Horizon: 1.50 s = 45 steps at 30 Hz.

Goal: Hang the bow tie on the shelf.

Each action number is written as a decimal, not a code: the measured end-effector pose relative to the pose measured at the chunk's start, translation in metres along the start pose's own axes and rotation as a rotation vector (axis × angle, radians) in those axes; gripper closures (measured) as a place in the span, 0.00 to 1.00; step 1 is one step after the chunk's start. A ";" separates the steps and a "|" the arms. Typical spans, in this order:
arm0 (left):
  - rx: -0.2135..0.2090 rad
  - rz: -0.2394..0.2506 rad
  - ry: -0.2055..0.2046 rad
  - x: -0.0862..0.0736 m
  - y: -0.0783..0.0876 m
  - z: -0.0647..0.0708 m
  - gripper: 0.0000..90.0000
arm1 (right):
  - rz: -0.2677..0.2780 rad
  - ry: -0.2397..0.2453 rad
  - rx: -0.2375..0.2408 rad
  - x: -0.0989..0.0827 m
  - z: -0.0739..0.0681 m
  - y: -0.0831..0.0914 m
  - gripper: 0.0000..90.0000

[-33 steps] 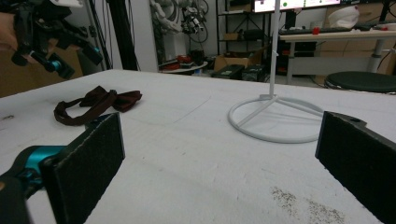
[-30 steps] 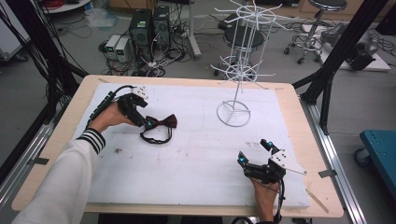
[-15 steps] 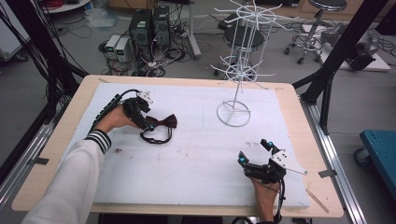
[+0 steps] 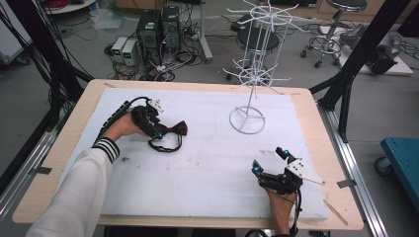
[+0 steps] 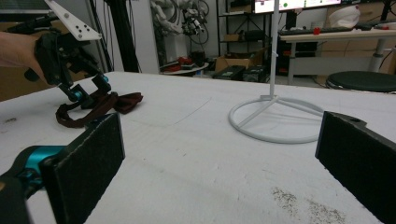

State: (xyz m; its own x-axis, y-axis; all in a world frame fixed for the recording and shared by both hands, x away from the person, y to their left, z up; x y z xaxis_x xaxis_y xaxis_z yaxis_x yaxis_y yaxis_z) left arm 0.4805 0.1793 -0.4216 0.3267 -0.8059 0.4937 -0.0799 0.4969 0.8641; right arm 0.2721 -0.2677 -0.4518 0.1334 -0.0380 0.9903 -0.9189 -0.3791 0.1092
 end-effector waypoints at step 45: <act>-0.075 0.140 -0.025 0.009 0.054 0.049 0.89 | 0.007 -0.007 0.004 0.001 0.002 0.000 0.01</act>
State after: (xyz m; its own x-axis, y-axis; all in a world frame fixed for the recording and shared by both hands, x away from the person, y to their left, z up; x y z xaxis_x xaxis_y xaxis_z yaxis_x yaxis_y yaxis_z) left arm 0.4328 0.1831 -0.3661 0.2935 -0.7347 0.6117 -0.0520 0.6266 0.7776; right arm 0.2731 -0.2697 -0.4514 0.1299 -0.0470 0.9904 -0.9182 -0.3827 0.1023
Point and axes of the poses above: each handheld gripper's, and its own axes: y roughly backward along the jaws, x roughly out of its top, z roughly to its right, the point moved 1 cm from there along -y, roughly forward along the jaws, and after that the axes turned 9 degrees about -x, right-handed, at the moved point
